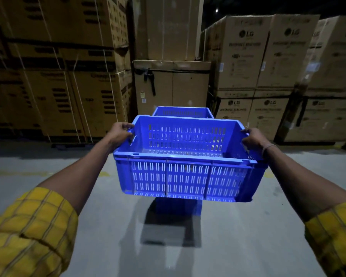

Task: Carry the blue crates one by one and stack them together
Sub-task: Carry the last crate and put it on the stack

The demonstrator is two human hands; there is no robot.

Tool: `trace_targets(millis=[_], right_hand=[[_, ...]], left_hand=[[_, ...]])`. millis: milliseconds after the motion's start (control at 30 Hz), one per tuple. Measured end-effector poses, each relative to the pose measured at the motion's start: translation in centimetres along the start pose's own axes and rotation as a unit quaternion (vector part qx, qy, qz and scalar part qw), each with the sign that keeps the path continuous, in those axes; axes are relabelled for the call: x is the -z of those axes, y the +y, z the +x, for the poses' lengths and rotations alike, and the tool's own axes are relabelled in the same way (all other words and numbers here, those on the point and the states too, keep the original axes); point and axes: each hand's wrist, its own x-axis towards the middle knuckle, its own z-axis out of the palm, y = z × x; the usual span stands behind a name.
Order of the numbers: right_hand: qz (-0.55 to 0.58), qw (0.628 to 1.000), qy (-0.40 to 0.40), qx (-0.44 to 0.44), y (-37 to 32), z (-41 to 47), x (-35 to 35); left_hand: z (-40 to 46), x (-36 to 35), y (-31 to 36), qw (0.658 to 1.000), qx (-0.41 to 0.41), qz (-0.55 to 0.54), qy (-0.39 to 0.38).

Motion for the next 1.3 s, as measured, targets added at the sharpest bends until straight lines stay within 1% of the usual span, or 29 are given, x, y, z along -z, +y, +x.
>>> trace_targets(millis=[100, 167, 300, 533, 767, 867, 1033, 1167, 1300], right_hand=[[-0.015, 1.000, 0.006, 0.011, -2.2, 6.5, -0.3], [-0.029, 0.999, 0.028, 0.020, -3.9, 11.0, -0.4], [-0.043, 0.998, 0.033, 0.028, -6.9, 19.7, -0.5], [-0.058, 0.996, 0.058, 0.045, -11.2, 31.7, -0.8], [-0.067, 0.995, 0.053, 0.046, -13.2, 43.5, -3.0], [-0.089, 0.993, 0.054, 0.051, -13.8, 49.0, -4.7], [-0.082, 0.993, 0.070, 0.055, -15.0, 58.1, -8.1], [-0.111, 0.990, 0.079, 0.047, -15.5, 63.7, -10.5], [-0.148, 0.987, 0.057, 0.035, -15.8, 68.1, -11.8]], left_hand=[[6.6, -1.1, 1.8, 1.000, -0.016, 0.011, 0.004], [11.4, -1.7, 2.7, 1.000, -0.015, 0.012, 0.012], [20.0, -2.8, 4.1, 1.000, -0.008, 0.008, 0.013], [30.9, -5.6, 6.3, 0.999, -0.011, -0.023, 0.020], [42.5, -8.7, 7.3, 0.999, -0.023, -0.040, 0.027], [48.4, -9.8, 7.0, 0.998, -0.029, -0.041, 0.024], [59.3, -11.2, 4.6, 0.999, -0.018, -0.035, 0.028], [65.9, -12.8, 3.3, 0.999, -0.008, -0.044, 0.016], [70.7, -13.5, 2.6, 1.000, 0.003, -0.021, -0.014]])
